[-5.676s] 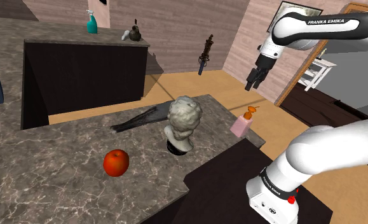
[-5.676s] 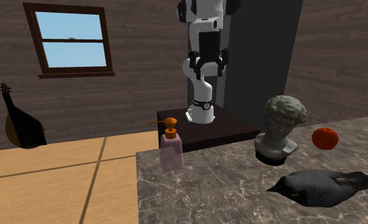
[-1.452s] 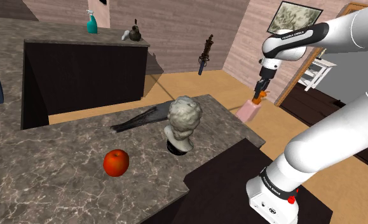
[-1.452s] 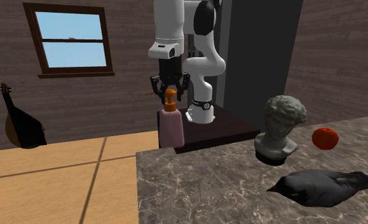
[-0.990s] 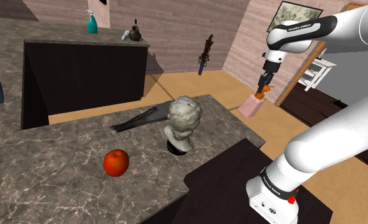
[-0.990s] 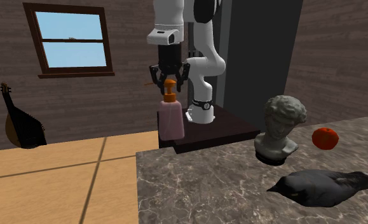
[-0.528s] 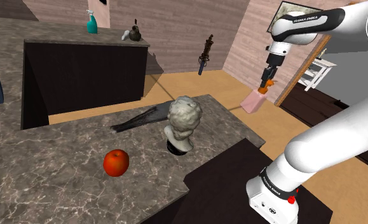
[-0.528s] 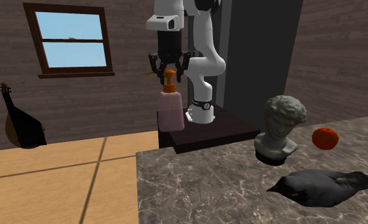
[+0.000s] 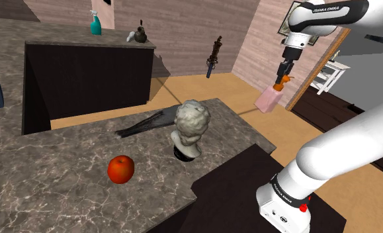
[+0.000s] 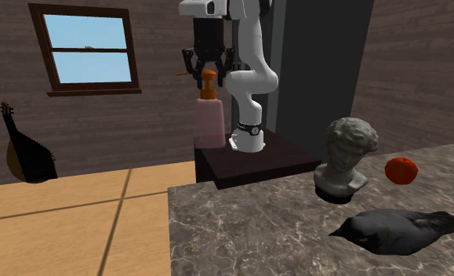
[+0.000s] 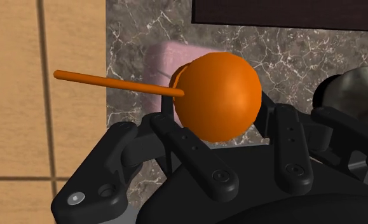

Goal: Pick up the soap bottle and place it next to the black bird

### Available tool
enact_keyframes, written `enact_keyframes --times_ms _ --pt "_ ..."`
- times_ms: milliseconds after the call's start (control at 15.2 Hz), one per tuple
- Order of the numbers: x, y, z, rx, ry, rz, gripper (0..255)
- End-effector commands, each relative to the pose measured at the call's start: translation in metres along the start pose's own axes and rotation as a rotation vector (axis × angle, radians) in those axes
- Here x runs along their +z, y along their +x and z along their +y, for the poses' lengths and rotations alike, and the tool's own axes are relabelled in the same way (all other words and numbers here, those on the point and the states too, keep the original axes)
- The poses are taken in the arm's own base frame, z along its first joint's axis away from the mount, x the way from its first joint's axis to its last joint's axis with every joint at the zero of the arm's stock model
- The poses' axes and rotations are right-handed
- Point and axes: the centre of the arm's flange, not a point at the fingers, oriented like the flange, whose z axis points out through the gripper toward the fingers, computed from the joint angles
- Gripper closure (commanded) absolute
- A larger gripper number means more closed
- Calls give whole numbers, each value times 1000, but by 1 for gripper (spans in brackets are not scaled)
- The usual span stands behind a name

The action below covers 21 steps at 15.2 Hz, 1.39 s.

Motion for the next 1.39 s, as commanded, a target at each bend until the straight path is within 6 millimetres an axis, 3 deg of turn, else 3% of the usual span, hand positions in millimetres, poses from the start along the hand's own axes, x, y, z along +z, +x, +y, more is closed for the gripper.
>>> enact_keyframes --times_ms 0,660,1320 --pt "-11 -2 -1 0 0 0 255" --pt "-60 -10 -4 0 0 0 255" --pt "-69 76 -104 0 0 0 255"
